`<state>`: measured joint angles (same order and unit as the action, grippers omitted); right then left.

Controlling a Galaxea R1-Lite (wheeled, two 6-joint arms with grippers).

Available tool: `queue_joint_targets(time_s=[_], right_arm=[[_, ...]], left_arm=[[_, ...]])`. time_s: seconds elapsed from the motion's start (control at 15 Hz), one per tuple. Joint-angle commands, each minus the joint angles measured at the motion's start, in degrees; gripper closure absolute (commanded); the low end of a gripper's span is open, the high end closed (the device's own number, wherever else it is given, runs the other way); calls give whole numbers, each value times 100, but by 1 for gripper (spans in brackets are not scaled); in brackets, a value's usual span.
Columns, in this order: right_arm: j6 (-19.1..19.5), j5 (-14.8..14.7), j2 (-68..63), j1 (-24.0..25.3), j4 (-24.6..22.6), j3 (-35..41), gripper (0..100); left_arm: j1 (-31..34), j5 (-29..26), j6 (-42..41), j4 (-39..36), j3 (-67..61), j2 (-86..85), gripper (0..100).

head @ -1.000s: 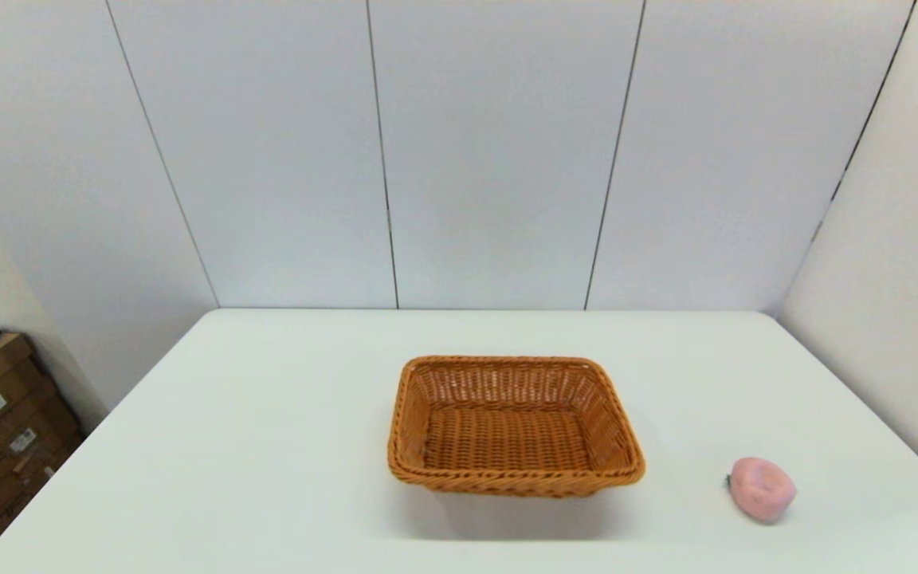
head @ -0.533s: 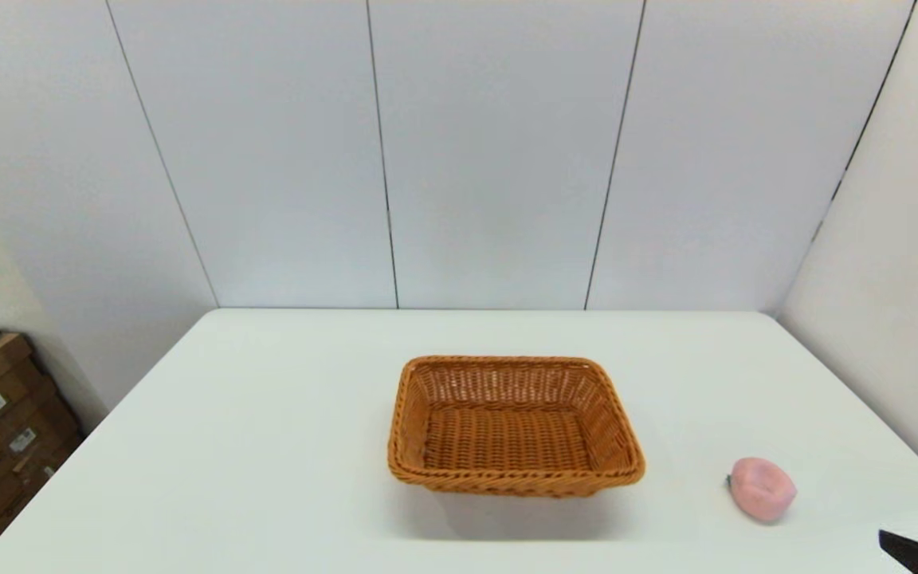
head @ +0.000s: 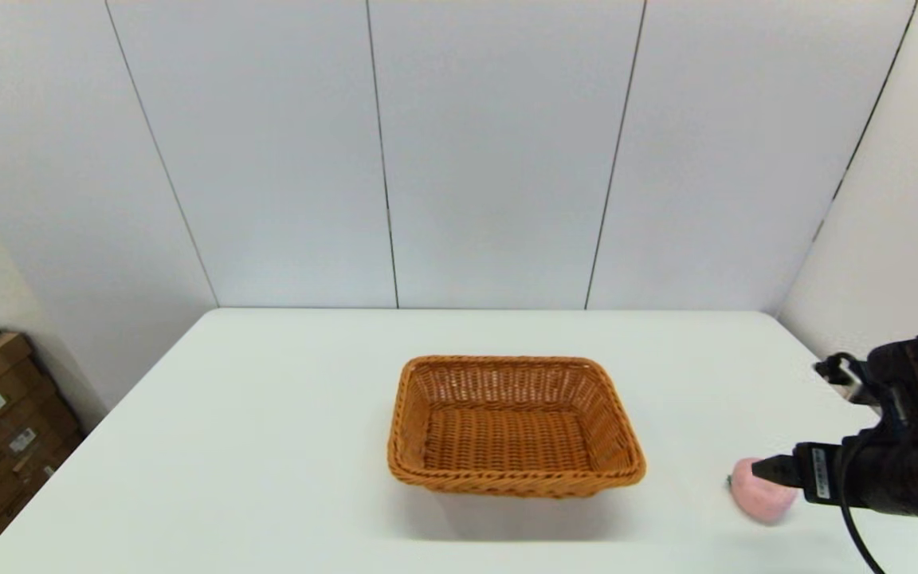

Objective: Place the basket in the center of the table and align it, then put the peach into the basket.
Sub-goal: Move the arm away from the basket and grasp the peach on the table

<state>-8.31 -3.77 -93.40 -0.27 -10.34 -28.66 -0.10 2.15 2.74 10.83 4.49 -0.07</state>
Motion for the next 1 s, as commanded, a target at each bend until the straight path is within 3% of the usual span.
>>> queue_joint_targets(time_s=[0.07,0.13,0.2,0.47,1.0], right_arm=[[-48,-10,-1321,-26,-671,-131,0],[-74,-10,-1400,-26,-671,-166,0],[-91,-19,-1584,-26,-671,-184,100],[-197,-142,-1690,-26,-944,-166,100],[-250,-107,-846,53,-900,-184,100]], left_arm=[[1,14,42,-1,0,-1,0],[1,14,42,-1,0,-1,0],[1,14,42,-1,0,-1,0],[1,14,42,-1,0,-1,0],[1,14,86,-1,0,-1,0]])
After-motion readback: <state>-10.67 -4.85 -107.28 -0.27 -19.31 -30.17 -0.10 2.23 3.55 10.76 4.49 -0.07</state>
